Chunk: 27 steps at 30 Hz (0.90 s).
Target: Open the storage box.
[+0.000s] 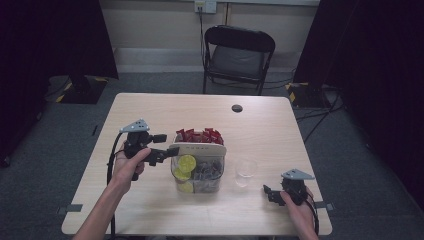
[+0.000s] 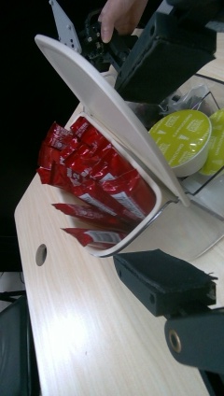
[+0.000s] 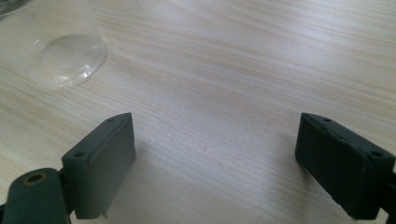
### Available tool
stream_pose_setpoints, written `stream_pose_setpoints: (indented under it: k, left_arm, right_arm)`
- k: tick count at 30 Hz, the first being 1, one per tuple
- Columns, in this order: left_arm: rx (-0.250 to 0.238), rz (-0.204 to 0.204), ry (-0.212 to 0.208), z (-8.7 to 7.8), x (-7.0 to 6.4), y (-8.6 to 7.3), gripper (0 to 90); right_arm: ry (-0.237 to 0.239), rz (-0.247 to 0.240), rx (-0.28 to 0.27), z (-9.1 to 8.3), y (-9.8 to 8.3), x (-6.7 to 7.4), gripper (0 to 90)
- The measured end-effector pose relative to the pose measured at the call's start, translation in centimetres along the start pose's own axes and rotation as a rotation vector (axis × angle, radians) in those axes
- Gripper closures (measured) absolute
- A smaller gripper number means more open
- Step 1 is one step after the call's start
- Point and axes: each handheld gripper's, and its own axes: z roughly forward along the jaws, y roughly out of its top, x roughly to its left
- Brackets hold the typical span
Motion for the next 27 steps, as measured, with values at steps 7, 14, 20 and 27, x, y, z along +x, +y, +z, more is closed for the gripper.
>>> stream_pose_setpoints:
  k: [7, 14, 20, 27]
  left_arm:
    - [0.004, 0.012, 0.014, 0.3, 0.1, 0.5, 17.6]
    - [0.001, -0.003, 0.015, 0.8, 0.4, 0.5, 17.6]
    - [-0.009, -0.015, 0.027, 0.8, 0.7, 0.6, 17.6]
    - [-0.015, -0.037, 0.047, 1.1, 1.0, 0.7, 18.2]
  right_arm:
    - [0.0, 0.0, 0.0, 0.0, 0.0, 0.0, 11.6]
    - [0.0, 0.0, 0.0, 0.0, 0.0, 0.0, 11.6]
    - [0.0, 0.0, 0.0, 0.0, 0.0, 0.0, 11.6]
    - [0.0, 0.0, 0.0, 0.0, 0.0, 0.0, 11.6]
